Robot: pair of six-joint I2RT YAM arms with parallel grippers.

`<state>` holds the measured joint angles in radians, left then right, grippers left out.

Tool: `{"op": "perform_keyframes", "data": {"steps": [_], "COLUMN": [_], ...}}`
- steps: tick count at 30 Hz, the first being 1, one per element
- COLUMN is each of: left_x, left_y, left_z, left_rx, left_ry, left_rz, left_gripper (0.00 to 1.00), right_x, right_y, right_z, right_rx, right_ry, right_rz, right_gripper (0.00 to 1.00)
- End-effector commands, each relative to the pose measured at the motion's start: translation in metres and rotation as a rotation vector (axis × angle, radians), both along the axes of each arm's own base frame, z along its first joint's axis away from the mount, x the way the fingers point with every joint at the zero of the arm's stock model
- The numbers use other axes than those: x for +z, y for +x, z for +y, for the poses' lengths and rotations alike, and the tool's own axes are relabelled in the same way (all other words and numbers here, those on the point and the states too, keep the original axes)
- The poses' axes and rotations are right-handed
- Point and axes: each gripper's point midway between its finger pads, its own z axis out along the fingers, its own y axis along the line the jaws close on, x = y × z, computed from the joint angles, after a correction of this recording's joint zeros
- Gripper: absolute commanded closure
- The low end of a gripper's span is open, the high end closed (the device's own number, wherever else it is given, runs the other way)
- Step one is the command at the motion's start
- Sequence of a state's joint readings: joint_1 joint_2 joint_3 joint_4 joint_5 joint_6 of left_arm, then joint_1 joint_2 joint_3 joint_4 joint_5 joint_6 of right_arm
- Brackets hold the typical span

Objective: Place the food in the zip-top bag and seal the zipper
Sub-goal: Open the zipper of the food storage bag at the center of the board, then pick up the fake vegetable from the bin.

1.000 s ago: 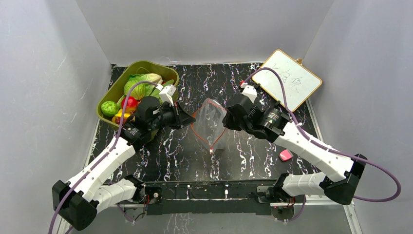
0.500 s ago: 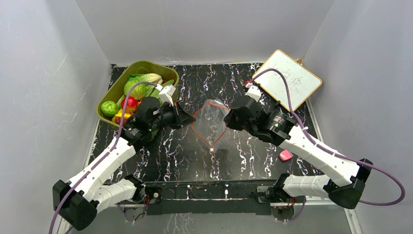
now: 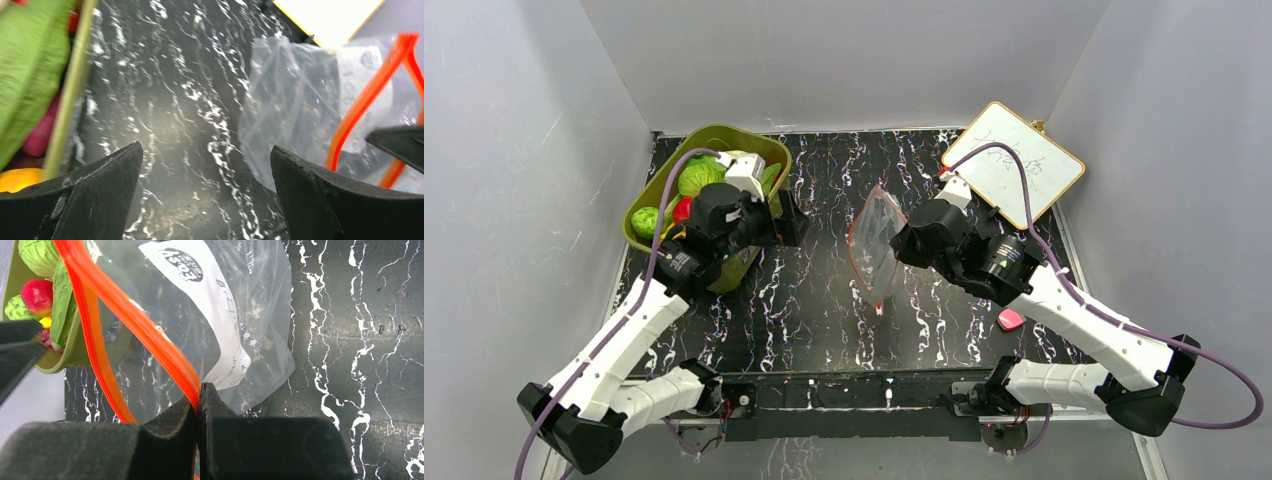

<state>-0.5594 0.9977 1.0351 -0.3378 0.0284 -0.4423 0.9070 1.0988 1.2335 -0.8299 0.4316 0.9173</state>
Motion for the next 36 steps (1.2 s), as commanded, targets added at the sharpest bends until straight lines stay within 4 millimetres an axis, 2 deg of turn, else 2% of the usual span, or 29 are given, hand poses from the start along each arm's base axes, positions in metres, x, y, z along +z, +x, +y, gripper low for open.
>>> {"op": "perform_keyframes", "data": {"steps": [1, 5, 11, 13, 17, 19, 21, 23, 25, 26, 29, 33, 36], "left_x": [0.003, 0.000, -0.001, -0.007, -0.029, -0.036, -0.043, -0.040, -0.036, -0.032, -0.034, -0.051, -0.065], "left_y": [0.017, 0.031, 0.050, 0.056, 0.069, 0.081, 0.099, 0.116, 0.128, 0.136, 0.144, 0.149, 0.150], "left_z": [0.048, 0.068, 0.100, 0.102, 0.099, 0.107, 0.125, 0.133, 0.138, 0.141, 0.142, 0.149, 0.143], "left_rx": [0.152, 0.212, 0.227, 0.171, 0.090, 0.086, 0.114, 0.106, 0.103, 0.118, 0.117, 0.131, 0.096], "left_ry": [0.256, 0.359, 0.390, 0.380, 0.446, 0.507, 0.637, 0.694, 0.704, 0.698, 0.688, 0.666, 0.634], "left_rz": [-0.029, -0.014, 0.002, 0.042, 0.111, 0.103, 0.123, 0.116, 0.105, 0.102, 0.091, 0.134, 0.154], "left_gripper": [0.02, 0.02, 0.09, 0.06, 0.07, 0.09, 0.12, 0.12, 0.14, 0.22, 0.23, 0.23, 0.23], "right_x": [0.019, 0.018, 0.016, 0.016, 0.012, 0.010, 0.012, 0.010, 0.008, 0.009, 0.011, 0.013, 0.013], "right_y": [0.008, 0.006, 0.001, 0.000, -0.002, -0.004, -0.006, -0.007, -0.008, -0.009, -0.009, -0.009, -0.010], "right_z": [-0.002, 0.001, -0.001, -0.001, -0.001, 0.000, 0.000, -0.001, 0.000, 0.001, 0.000, -0.001, -0.002], "right_rx": [-0.021, 0.001, 0.019, 0.027, 0.038, 0.053, 0.062, 0.064, 0.070, 0.077, 0.076, 0.070, 0.071], "right_ry": [0.029, 0.039, 0.046, 0.050, 0.049, 0.047, 0.053, 0.053, 0.058, 0.061, 0.063, 0.061, 0.062], "right_rz": [-0.065, -0.065, -0.074, -0.075, -0.073, -0.069, -0.071, -0.069, -0.068, -0.064, -0.068, -0.070, -0.071], "right_gripper": [1.00, 1.00, 1.00, 1.00, 1.00, 1.00, 1.00, 1.00, 1.00, 1.00, 1.00, 1.00, 1.00]}}
